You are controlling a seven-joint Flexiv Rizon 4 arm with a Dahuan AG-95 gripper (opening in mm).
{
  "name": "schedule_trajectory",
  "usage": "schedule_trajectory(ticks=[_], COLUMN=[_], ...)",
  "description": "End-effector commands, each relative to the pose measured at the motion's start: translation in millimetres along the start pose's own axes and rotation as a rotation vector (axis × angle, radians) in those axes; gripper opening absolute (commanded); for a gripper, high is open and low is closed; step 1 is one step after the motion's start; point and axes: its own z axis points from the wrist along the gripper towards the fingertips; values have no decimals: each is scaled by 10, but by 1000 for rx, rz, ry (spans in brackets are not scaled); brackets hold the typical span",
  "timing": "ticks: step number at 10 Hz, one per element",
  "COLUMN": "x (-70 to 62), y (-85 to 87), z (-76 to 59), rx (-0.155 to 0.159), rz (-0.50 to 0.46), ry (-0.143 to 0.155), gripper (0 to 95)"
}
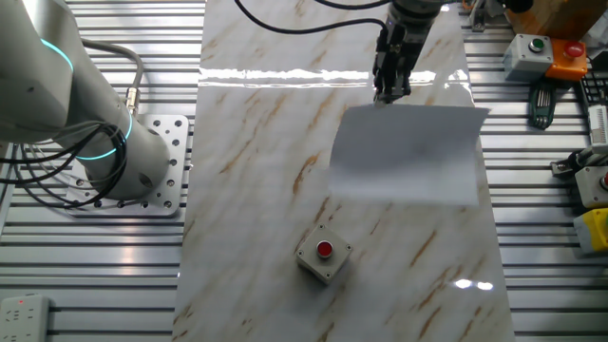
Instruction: Flip over and spread out the paper that is laid flat on the table
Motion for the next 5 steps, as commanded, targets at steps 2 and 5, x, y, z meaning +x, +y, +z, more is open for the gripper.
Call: schedule_trajectory(ticks=[2,5], x=[-11,-11], y=[7,7], z=[4,4], rx=[-2,-3], rz=[-9,-15], ry=[2,1], gripper=[570,570])
